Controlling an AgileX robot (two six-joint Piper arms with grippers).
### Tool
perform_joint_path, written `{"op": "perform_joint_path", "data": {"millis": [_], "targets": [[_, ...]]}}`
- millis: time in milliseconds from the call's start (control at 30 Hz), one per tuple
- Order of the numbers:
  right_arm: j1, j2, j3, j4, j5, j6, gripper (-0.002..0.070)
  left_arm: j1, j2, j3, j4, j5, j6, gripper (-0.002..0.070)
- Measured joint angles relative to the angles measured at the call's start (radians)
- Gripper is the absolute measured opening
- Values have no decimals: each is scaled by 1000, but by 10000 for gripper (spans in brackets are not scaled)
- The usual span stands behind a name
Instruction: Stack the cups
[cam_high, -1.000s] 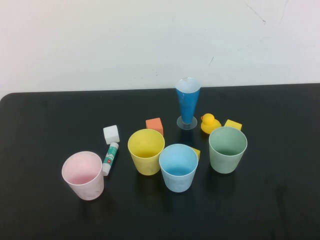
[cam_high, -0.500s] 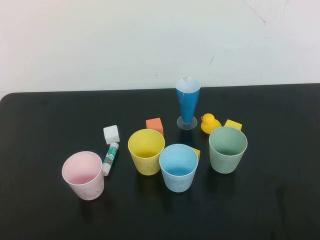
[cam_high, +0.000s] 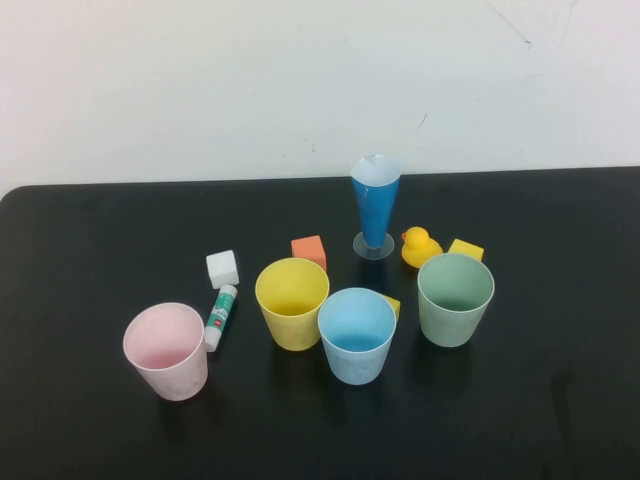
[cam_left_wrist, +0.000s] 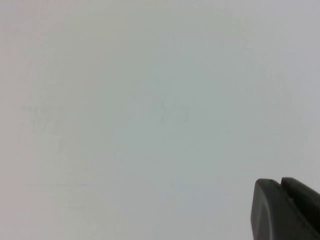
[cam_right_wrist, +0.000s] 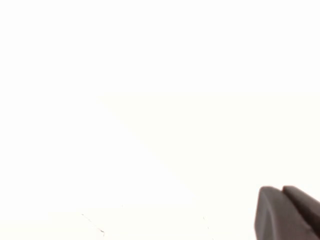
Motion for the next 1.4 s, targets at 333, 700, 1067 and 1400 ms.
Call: {"op": "perform_joint_path", "data": {"millis": [333,700,1067,1400], "targets": [[0,4,-142,6,307,-150,-3,0,36,-258,0,413,-182,-2],[0,284,-370,6,746,-415,-3,0,491,-637,-8,911,-72,-2],[0,592,-370,58,828,-539,-3,0,893,-735,-130,915,-50,-2],[0,607,-370,92,822,-557,-3,0,1300,-968,-279,1245,200,222]]}}
